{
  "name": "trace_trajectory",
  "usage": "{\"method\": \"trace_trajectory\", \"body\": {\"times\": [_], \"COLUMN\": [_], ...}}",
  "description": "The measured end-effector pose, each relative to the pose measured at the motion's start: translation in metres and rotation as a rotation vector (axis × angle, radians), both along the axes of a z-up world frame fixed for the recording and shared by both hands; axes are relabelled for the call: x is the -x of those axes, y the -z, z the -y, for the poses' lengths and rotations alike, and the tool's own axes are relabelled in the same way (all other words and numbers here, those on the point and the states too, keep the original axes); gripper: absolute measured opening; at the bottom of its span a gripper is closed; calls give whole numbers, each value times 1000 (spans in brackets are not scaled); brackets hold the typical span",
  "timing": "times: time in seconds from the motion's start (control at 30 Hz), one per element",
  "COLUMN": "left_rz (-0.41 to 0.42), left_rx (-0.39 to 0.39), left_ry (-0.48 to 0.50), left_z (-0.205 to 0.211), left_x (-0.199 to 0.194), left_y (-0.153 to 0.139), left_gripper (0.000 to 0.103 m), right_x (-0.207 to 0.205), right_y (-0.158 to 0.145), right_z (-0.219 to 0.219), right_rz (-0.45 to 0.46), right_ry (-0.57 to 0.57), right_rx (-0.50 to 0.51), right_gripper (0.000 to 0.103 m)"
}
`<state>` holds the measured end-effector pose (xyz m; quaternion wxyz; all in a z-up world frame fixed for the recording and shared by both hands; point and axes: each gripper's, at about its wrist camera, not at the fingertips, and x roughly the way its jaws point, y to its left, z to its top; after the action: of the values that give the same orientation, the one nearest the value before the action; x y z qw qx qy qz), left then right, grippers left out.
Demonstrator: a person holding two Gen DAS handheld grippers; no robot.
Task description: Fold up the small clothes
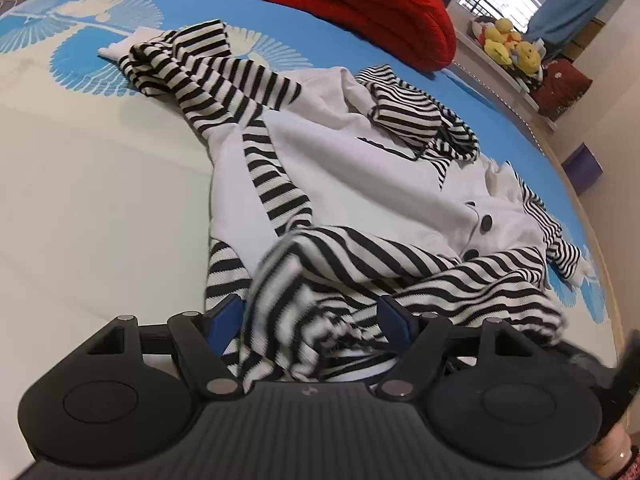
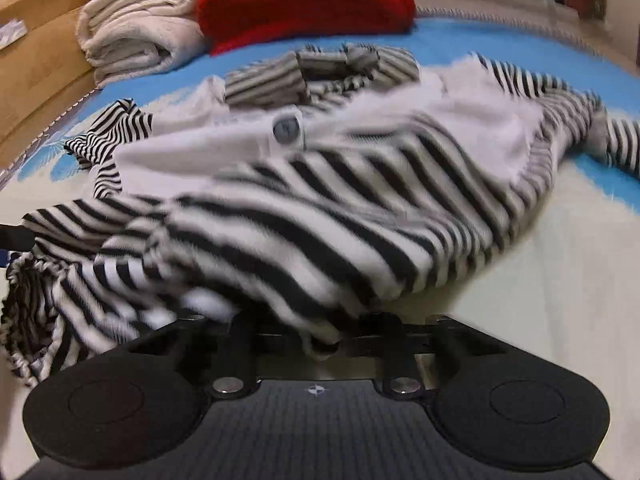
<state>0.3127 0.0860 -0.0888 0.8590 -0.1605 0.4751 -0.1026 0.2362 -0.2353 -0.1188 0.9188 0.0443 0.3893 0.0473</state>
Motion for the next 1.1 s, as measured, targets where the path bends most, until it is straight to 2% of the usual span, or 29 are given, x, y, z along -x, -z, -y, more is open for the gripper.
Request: {"method": "trace_trajectory", "body": {"times": [0.07,0.17,0.2,0.3,0.37,0.4,0.43,0.47,0.5,0.53,0.6,0.67,0.77,0.9,1.0,1.03,1.1], "left_rz": [3,13,14,19,29,29,27,24,20,17,14,8,-34,-115,-166,-174,-196], "left_rx": [2,11,14,27,25,25,27,30,34,38,49,61,105,140,148,139,151], "left_ry": [-14,-22,-25,-20,-12,-5,3,14,27,41,67,97,132,150,184,190,193], "left_z": [-5,-13,-15,-17,-17,-15,-14,-13,-11,-9,-6,-1,9,28,45,51,59], "left_x": [0,2,3,9,15,17,20,22,24,27,33,37,33,23,19,18,16], "left_y": [-1,-5,-5,-8,-11,-11,-12,-12,-12,-11,-11,-9,-2,12,23,26,32], "left_gripper": [79,79,79,79,79,79,81,82,83,83,84,84,84,84,84,85,87], "right_x": [6,36,46,86,116,127,136,141,146,151,159,160,145,115,101,100,96], "right_y": [-22,-78,-97,-150,-174,-178,-176,-167,-155,-140,-120,-116,-108,-67,-30,-22,-16], "right_z": [-3,14,20,38,41,39,38,38,39,41,47,64,101,138,154,153,147], "right_rz": [69,137,134,100,99,82,31,-42,-106,-139,-145,-113,-59,-101,-175,-214,-255], "right_ry": [-12,-34,-41,-73,-110,-147,-189,-224,-242,-229,-194,-111,110,355,395,384,359], "right_rx": [40,32,64,208,375,453,499,513,520,536,549,409,105,-128,-294,-322,-300], "right_gripper": [18,18,18,18,19,20,28,44,54,69,71,72,75,75,75,75,75]}}
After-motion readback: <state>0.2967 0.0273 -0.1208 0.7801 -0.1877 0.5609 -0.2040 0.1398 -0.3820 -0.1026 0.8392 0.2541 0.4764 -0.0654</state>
